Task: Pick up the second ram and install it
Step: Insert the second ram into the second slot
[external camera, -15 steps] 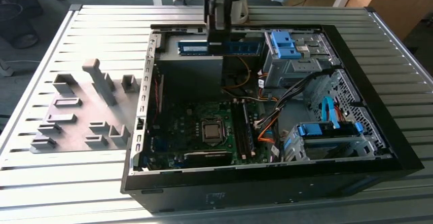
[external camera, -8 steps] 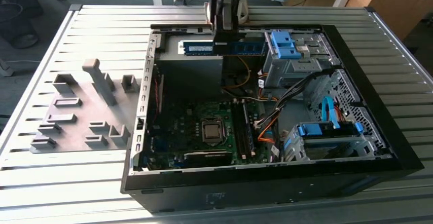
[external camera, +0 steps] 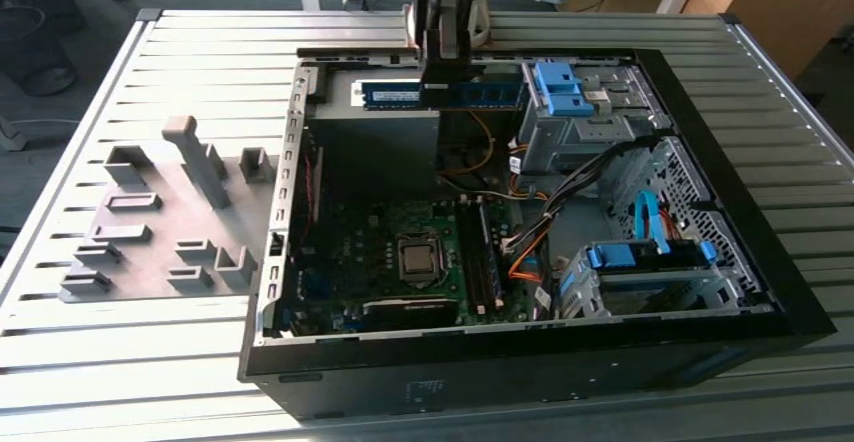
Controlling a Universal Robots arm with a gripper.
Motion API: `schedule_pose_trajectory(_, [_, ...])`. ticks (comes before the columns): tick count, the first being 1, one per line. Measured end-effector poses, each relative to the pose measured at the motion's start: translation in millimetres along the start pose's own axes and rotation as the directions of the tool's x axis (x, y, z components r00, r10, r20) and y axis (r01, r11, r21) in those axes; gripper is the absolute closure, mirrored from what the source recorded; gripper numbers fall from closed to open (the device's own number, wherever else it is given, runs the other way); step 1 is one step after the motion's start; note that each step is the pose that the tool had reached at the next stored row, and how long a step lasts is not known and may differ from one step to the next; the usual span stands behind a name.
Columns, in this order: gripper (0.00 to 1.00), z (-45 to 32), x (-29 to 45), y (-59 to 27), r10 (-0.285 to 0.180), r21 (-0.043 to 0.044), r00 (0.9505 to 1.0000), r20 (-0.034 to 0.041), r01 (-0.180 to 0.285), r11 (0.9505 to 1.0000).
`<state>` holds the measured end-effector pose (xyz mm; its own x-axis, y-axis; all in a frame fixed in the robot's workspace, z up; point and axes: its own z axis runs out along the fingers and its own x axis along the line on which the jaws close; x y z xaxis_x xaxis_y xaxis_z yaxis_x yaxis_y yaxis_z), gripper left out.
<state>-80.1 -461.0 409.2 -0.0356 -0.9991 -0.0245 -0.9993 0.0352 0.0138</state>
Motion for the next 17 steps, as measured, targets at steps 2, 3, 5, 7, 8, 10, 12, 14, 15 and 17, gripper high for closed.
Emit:
schedule_pose_trajectory(2, [0.86, 0.0, 0.0, 0.0, 0.0, 0.0, 1.0, -0.0001, 0.0, 1.0])
schedule_pose_trajectory(3, [0.86, 0.0, 0.0, 0.0, 0.0, 0.0, 1.0, -0.0001, 0.0, 1.0])
schedule_pose_trajectory(5, [0.86, 0.0, 0.0, 0.0, 0.005, 0.0001, 1.0, 0.0, -0.005, 1.0])
schedule_pose_trajectory(7, [0.86, 0.0, 0.0, -0.1, 0.018, 0.0004, 0.9998, 0.0001, -0.018, 0.9998])
schedule_pose_trajectory(8, [0.86, 0.1, 0.0, -0.1, 0.033, 0.0007, 0.9995, 0.0003, -0.033, 0.9995])
schedule_pose_trajectory(10, [0.86, 0.3, 0.0, -0.1, 0.064, 0.0015, 0.9979, 0.0007, -0.064, 0.9979])
schedule_pose_trajectory(12, [0.86, 0.5, 0.0, -0.1, 0.097, 0.0023, 0.9953, 0.0013, -0.097, 0.9953])
schedule_pose_trajectory(14, [0.86, 0.6, 0.0, -0.1, 0.115, 0.0027, 0.9933, 0.0016, -0.115, 0.9933])
schedule_pose_trajectory(15, [0.86, 0.7, 0.0, -0.1, 0.117, 0.0028, 0.9931, 0.0017, -0.117, 0.9931])
schedule_pose_trajectory(17, [0.86, 0.7, 0.0, -0.1, 0.117, 0.0028, 0.9931, 0.0017, -0.117, 0.9931])
